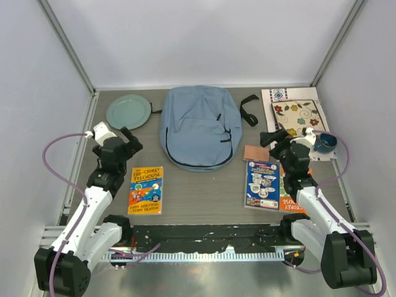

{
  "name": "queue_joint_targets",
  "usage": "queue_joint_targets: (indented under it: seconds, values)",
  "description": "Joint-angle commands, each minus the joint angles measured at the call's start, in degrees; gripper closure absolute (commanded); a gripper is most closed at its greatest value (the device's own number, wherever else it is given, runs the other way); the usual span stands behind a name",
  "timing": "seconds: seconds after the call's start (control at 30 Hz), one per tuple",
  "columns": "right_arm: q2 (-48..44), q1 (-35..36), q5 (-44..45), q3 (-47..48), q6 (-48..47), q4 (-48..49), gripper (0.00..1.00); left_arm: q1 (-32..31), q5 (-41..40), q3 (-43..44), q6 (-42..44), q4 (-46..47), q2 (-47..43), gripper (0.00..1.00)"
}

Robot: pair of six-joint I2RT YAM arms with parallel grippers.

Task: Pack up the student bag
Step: Move the student bag to the center of the board.

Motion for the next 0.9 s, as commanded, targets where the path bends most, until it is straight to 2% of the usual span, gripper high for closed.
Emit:
queue_joint_targets:
  seconds: [0.0, 0.03, 0.1, 0.17, 0.27, 0.3, 0.4, 0.5, 0.63, 0.7, 0.87]
  values:
    - [0.24, 0.08, -12.51, -2.93, 5.11, 0.17, 0.00, -0.09, -5.26, 7.28, -6.06, -11.28, -0.62, 0.00]
    - [1.11, 0.08, -15.22, -0.75, 3.27, -0.42, 0.00, -0.09, -5.02, 8.42, -7.05, -13.22, 0.00, 0.00]
    - [2.08, 0.08, -14.38, 3.20, 1.76, -6.10, 0.00, -0.09, -3.00, 10.97, -8.89, -17.28, 0.79, 0.01]
    - [3.22, 0.17, -14.19, 8.57, 0.89, -10.17, 0.00, 0.00, 5.94, 12.38, -4.80, -16.15, 1.41, 0.00]
    - [4.54, 0.08, -19.27, 8.77, 0.35, -6.95, 0.00, -0.01, 16.49, 14.31, 0.41, -19.03, 0.10, 0.00]
    - [4.81, 0.00, -19.99, 7.72, 0.79, -6.15, 0.00, -0.09, 17.82, 14.06, 1.11, -19.39, -0.78, 0.00]
    - [6.21, 0.08, -22.36, 5.96, 0.71, -4.12, 0.00, -0.01, 19.77, 12.04, 3.39, -20.97, -5.42, 0.00]
    - [7.97, -0.01, -22.89, 6.56, -0.96, -6.75, 0.00, 0.08, 18.29, 10.10, 6.47, -22.64, -9.56, 0.00]
    - [9.64, 0.08, -23.16, 8.32, -4.56, -9.65, 0.00, 0.00, 17.31, 10.10, 8.33, -26.33, -10.28, 0.00]
    - [10.26, 0.00, -22.90, 9.54, -5.18, -10.61, 0.00, 0.00, 19.23, 10.19, 8.41, -26.51, -10.19, 0.01]
    - [12.37, 0.08, -23.69, 10.61, -4.67, -12.11, 0.00, -0.09, 16.87, 10.71, 7.97, -29.58, -8.70, 0.00]
